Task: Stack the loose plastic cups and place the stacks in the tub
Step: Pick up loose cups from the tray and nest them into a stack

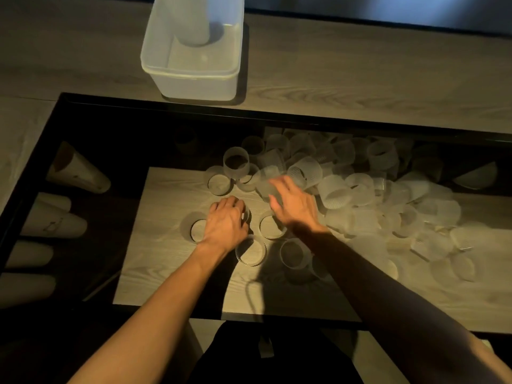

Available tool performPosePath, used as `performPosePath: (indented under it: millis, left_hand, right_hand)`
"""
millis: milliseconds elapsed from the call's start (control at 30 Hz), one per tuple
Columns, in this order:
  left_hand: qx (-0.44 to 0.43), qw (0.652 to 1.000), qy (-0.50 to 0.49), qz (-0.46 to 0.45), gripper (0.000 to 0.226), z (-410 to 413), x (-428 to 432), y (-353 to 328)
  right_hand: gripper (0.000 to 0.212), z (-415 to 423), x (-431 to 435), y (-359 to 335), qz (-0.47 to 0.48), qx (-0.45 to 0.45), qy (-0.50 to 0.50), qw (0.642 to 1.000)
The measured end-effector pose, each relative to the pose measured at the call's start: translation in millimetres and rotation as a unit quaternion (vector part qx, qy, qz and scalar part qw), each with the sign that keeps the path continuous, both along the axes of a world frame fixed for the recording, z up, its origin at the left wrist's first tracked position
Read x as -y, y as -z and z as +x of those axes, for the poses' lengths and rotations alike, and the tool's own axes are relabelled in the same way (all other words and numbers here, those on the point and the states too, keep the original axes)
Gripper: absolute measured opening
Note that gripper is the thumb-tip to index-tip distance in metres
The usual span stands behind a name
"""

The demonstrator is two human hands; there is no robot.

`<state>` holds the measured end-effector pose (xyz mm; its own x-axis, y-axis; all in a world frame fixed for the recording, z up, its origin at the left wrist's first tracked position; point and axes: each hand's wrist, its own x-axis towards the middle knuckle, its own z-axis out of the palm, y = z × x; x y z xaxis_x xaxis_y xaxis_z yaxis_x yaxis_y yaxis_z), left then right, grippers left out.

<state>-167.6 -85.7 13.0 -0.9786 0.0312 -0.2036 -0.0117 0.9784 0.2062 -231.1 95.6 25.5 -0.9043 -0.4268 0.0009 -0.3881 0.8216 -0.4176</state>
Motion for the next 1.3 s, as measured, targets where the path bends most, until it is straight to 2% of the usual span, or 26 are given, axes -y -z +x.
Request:
performPosePath:
  millis: [100, 200, 300, 367, 433, 500, 567, 667, 733, 833, 933, 1200, 1300]
  left_hand:
    - [-0.004, 0.999, -0.019, 0.036, 0.043, 1, 0, -1]
    - [-0.026, 0.993, -0.057, 0.099, 0.047, 2, 0, -3]
    - [-0.073, 0.983, -0.08, 0.149, 0.062, 4, 0, -7]
    - [-0.098, 0.981, -0.068, 0.155, 0.072, 4, 1, -7]
    - [-0.1, 0.986, -0.044, 0.126, 0.065, 3, 3, -5]
    - [-0.09, 0.99, -0.028, 0.103, 0.042, 6, 4, -5]
    - [-0.075, 0.991, -0.035, 0.103, 0.028, 15, 6, -6]
    - [-0.072, 0.989, -0.062, 0.115, 0.023, 35, 7, -9]
    - [-0.087, 0.988, -0.069, 0.11, 0.024, 51, 8, -10]
    - [-0.106, 0.986, -0.067, 0.11, 0.023, 74, 12, -10]
    - [-0.107, 0.985, -0.086, 0.104, 0.023, 97, 15, -7]
    - [-0.103, 0.981, -0.125, 0.106, 0.021, 119, 21, -4]
    - [-0.114, 0.979, -0.129, 0.113, 0.021, 122, 24, -2]
  right_hand:
    - [0.054, -22, 14, -2, 0.043, -0.002, 0.001, 0.999]
    - [0.035, -28, 21, 3, 0.087, 0.016, -0.011, 0.996]
    - [0.02, -19, 18, 5, 0.057, -0.021, -0.029, 0.998]
    - [0.015, -11, 14, 3, 0.034, -0.027, -0.076, 0.996]
    - [0.015, 0, 11, 3, 0.019, -0.016, -0.141, 0.99]
    - [0.017, 8, 7, 1, 0.003, 0.004, -0.17, 0.985]
    - [0.029, 15, 3, -2, -0.02, 0.045, -0.14, 0.989]
    - [0.038, 14, -6, 0, -0.021, 0.06, -0.026, 0.998]
    - [0.041, 8, -8, 8, 0.051, 0.046, 0.017, 0.997]
    - [0.049, -1, -2, 13, 0.167, 0.059, 0.031, 0.984]
    - [0.05, -7, 9, 12, 0.216, 0.073, 0.041, 0.973]
    - [0.034, -19, 21, 10, 0.146, -0.014, 0.015, 0.989]
    - [0.03, -21, 30, 11, 0.126, 0.028, 0.03, 0.991]
